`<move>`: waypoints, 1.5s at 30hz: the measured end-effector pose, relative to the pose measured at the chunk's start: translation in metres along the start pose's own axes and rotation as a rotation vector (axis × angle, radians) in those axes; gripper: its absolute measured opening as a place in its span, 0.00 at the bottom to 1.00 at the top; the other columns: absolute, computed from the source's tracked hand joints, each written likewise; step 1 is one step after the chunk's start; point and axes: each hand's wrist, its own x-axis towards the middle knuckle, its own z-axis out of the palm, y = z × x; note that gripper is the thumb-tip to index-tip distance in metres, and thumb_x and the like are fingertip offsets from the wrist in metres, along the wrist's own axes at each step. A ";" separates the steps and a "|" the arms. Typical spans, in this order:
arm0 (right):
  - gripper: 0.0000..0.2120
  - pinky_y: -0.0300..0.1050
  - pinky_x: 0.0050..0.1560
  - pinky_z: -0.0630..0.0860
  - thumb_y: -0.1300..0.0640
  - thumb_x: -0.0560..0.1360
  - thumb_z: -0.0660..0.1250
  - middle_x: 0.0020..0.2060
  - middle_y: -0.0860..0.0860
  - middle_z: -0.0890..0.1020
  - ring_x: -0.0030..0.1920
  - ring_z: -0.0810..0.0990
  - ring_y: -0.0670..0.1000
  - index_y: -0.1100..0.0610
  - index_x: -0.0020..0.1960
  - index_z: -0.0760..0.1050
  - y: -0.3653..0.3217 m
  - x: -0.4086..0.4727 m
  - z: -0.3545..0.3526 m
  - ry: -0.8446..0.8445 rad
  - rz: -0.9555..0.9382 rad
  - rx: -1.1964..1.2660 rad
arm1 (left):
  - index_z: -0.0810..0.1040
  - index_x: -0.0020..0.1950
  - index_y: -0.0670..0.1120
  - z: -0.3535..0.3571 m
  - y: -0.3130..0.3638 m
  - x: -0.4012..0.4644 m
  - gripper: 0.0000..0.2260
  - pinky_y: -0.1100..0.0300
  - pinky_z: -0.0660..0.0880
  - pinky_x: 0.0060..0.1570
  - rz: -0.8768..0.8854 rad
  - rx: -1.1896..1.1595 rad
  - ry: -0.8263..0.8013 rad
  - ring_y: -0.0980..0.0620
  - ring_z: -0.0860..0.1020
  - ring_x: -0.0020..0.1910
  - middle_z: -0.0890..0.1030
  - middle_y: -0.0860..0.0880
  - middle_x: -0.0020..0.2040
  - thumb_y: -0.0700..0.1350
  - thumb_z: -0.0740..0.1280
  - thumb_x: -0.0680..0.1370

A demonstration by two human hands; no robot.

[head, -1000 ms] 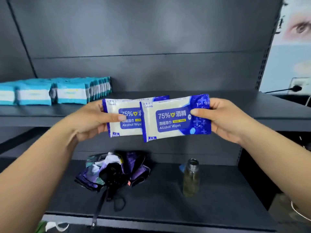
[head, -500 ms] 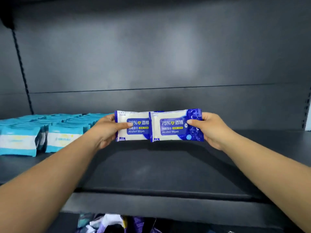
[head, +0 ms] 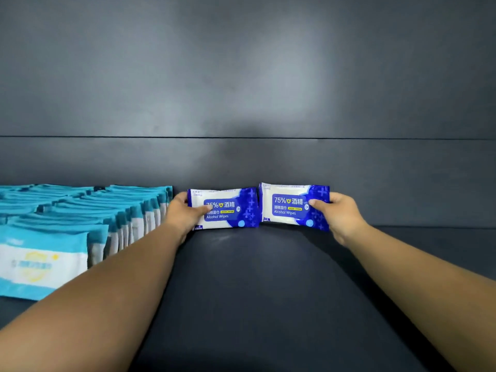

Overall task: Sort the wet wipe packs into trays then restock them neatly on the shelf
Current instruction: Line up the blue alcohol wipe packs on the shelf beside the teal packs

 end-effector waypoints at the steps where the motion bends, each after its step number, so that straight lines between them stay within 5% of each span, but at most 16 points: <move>1: 0.07 0.48 0.46 0.79 0.66 0.76 0.64 0.44 0.57 0.81 0.38 0.80 0.52 0.57 0.41 0.75 0.002 0.002 0.001 0.003 -0.001 -0.003 | 0.73 0.57 0.39 0.002 -0.002 0.003 0.16 0.57 0.78 0.42 0.011 -0.001 0.006 0.48 0.78 0.41 0.79 0.41 0.52 0.33 0.70 0.71; 13: 0.06 0.50 0.46 0.79 0.66 0.76 0.64 0.42 0.57 0.81 0.39 0.81 0.54 0.63 0.52 0.75 0.002 0.014 -0.014 0.013 0.023 0.117 | 0.67 0.62 0.41 0.012 -0.010 0.018 0.25 0.46 0.74 0.56 0.106 0.169 0.130 0.43 0.77 0.54 0.76 0.40 0.56 0.37 0.74 0.70; 18: 0.03 0.45 0.40 0.80 0.66 0.76 0.64 0.40 0.55 0.81 0.31 0.82 0.48 0.62 0.49 0.76 0.000 0.013 -0.015 -0.013 0.032 0.138 | 0.70 0.63 0.38 0.010 -0.008 0.012 0.20 0.56 0.74 0.46 0.091 0.036 0.052 0.47 0.77 0.45 0.78 0.41 0.52 0.34 0.70 0.73; 22: 0.03 0.44 0.39 0.80 0.67 0.76 0.63 0.40 0.56 0.81 0.29 0.82 0.47 0.62 0.45 0.76 0.001 0.011 -0.017 -0.017 0.033 0.161 | 0.73 0.50 0.44 0.005 -0.011 0.013 0.10 0.59 0.78 0.40 0.043 -0.033 -0.012 0.51 0.78 0.37 0.79 0.39 0.52 0.35 0.70 0.73; 26: 0.06 0.45 0.41 0.80 0.67 0.76 0.63 0.46 0.60 0.81 0.37 0.81 0.52 0.64 0.53 0.75 0.001 0.009 -0.020 -0.038 0.027 0.132 | 0.69 0.59 0.40 0.012 -0.008 0.010 0.17 0.59 0.73 0.41 0.139 0.066 0.094 0.49 0.76 0.44 0.76 0.42 0.49 0.35 0.70 0.73; 29: 0.04 0.46 0.41 0.80 0.67 0.76 0.63 0.43 0.58 0.81 0.36 0.82 0.51 0.63 0.49 0.76 -0.004 0.008 -0.023 -0.022 0.022 0.166 | 0.65 0.57 0.43 0.015 -0.006 0.011 0.18 0.57 0.72 0.44 0.145 0.057 0.110 0.48 0.75 0.46 0.75 0.43 0.49 0.35 0.70 0.73; 35: 0.03 0.44 0.37 0.80 0.67 0.76 0.63 0.40 0.56 0.81 0.27 0.82 0.46 0.63 0.48 0.75 -0.006 0.003 -0.033 0.009 0.027 0.194 | 0.70 0.60 0.40 0.009 -0.009 0.010 0.17 0.64 0.73 0.35 0.135 0.074 0.073 0.54 0.75 0.35 0.77 0.44 0.46 0.36 0.69 0.74; 38: 0.05 0.43 0.35 0.80 0.68 0.76 0.63 0.40 0.56 0.81 0.27 0.82 0.46 0.61 0.44 0.75 -0.008 -0.002 -0.034 0.003 0.034 0.199 | 0.71 0.62 0.38 0.004 -0.013 0.015 0.17 0.60 0.75 0.38 0.113 0.036 0.090 0.54 0.75 0.35 0.77 0.48 0.40 0.35 0.69 0.74; 45: 0.05 0.42 0.33 0.81 0.68 0.76 0.63 0.39 0.56 0.81 0.29 0.83 0.47 0.61 0.43 0.75 -0.020 -0.015 -0.037 -0.023 0.023 0.287 | 0.66 0.64 0.36 0.010 -0.010 0.012 0.23 0.53 0.72 0.52 0.074 0.127 0.178 0.42 0.77 0.52 0.76 0.37 0.53 0.35 0.70 0.73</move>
